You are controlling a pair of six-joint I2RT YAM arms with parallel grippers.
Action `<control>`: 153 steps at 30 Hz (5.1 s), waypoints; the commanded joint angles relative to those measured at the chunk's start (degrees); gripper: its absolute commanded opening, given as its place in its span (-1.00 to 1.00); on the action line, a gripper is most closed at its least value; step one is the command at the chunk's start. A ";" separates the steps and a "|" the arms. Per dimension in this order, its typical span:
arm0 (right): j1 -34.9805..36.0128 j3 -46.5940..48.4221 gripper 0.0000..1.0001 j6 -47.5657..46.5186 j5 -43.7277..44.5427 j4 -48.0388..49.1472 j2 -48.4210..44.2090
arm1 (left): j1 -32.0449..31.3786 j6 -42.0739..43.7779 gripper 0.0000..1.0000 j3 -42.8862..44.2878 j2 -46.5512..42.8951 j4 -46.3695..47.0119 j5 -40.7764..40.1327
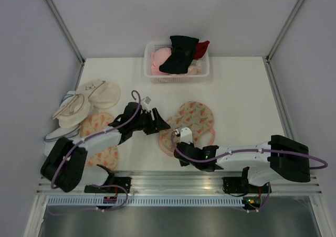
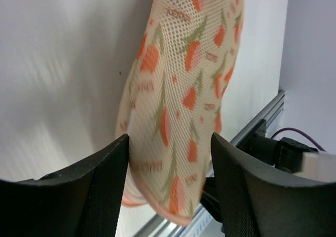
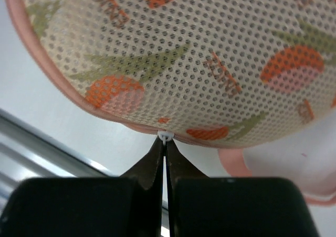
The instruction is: Unzip the laundry bag and remove the bra
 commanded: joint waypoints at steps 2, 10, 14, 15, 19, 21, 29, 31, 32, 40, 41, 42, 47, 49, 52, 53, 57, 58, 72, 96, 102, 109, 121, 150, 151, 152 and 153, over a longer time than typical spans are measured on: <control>-0.49 -0.78 -0.99 -6.12 -13.21 18.66 1.81 | -0.41 -6.81 0.38 -6.71 -19.12 -8.91 -10.63; -2.08 3.17 -0.99 -9.57 -20.81 27.21 9.72 | -0.33 -15.34 0.55 -18.94 -45.07 -23.94 -16.17; -2.69 4.31 -0.99 -9.48 -21.43 28.09 11.75 | -0.33 -17.28 0.57 -21.40 -49.56 -25.01 -17.06; -2.78 4.31 -0.99 -9.39 -21.25 28.09 12.01 | -0.33 -17.54 0.57 -21.40 -49.39 -25.01 -17.14; -3.57 3.52 -0.99 -9.04 -21.86 29.76 11.66 | -0.41 -18.59 0.57 -21.67 -46.94 -23.96 -17.05; -3.75 3.61 -0.99 -9.30 -23.18 30.72 11.75 | -0.41 -19.30 0.57 -22.54 -45.53 -20.38 -16.88; -3.75 3.17 -0.99 -9.66 -27.91 35.02 12.45 | -2.43 -24.49 0.49 -24.49 -38.15 -5.86 -18.63; -3.75 3.08 -0.99 -9.66 -28.72 36.08 12.63 | -3.57 -24.58 0.32 -24.13 -36.65 -4.27 -19.07; -3.83 3.17 -0.99 -9.57 -28.98 36.61 12.80 | -3.93 -24.58 0.23 -24.04 -35.60 -3.57 -18.99; -3.75 6.68 -0.99 -10.36 -28.47 28.02 14.38 | -4.54 -23.17 -0.95 -22.99 -36.99 -6.11 -21.36; -3.83 7.03 -0.99 -10.36 -27.15 23.22 14.30 | -4.54 -22.82 -0.95 -22.64 -37.52 -8.20 -22.67; -3.75 7.21 -0.99 -10.19 -26.70 21.08 14.12 | -4.54 -22.03 -0.95 -22.46 -38.57 -8.83 -23.20; -3.75 6.16 -0.99 -7.73 -16.97 7.38 11.23 | -4.46 -18.17 -0.95 -20.97 -39.37 -13.58 -25.05; -3.92 5.46 -0.99 -6.06 -13.88 4.29 9.91 | -4.46 -16.14 -0.95 -20.44 -37.98 -13.94 -24.88; -4.79 5.28 -0.99 -4.74 -8.43 -1.60 8.06 | -4.37 -13.33 -0.95 -19.56 -34.82 -13.59 -23.30; -5.24 5.37 -0.99 -3.86 -7.11 -4.14 7.62 | -4.37 -12.54 -0.95 -18.86 -33.76 -13.32 -22.16; -9.01 6.07 -0.99 -2.36 0.70 -9.43 7.18 | -4.02 -6.57 -0.95 -16.05 -28.92 -11.74 -19.43; -9.72 6.42 -0.99 -2.19 1.77 -10.31 7.09 | -3.93 -5.34 -0.95 -15.17 -27.70 -11.48 -18.99; -12.36 4.05 -0.99 -4.38 3.37 -7.69 1.29 | -0.41 3.65 -0.30 8.56 7.81 1.35 -6.51; -12.54 -0.26 -0.99 -8.78 -36.98 30.11 9.46 | -4.63 -24.14 0.84 -25.71 -32.97 3.72 -22.33; -12.45 -1.13 -0.99 -9.65 -38.48 30.02 8.68 | -6.65 -25.98 0.85 -25.28 -20.84 16.18 -19.96; -12.53 -1.58 -0.99 -10.62 -37.16 27.84 5.33 | -11.31 -27.65 0.55 -22.90 -12.66 20.86 -21.53; -12.01 -3.24 -0.99 -12.11 -36.98 17.91 0.68 | -11.31 -26.51 -0.95 -21.41 -17.84 11.73 -29.44; -9.81 1.32 -0.99 -2.80 2.05 -6.89 -1.17 | -3.84 1.79 0.11 13.14 16.00 2.59 -6.76; -9.90 1.32 -0.99 -2.97 1.52 -6.54 -1.08 | -3.84 1.44 0.29 13.05 15.56 1.89 -7.73; -9.90 1.32 -0.99 -3.15 0.47 -5.75 -1.08 | -3.84 0.31 0.40 12.00 15.04 0.23 -9.83; -9.81 1.32 -0.99 -3.59 0.02 -5.40 -1.17 | -3.84 -0.31 0.54 11.12 12.51 -0.57 -11.24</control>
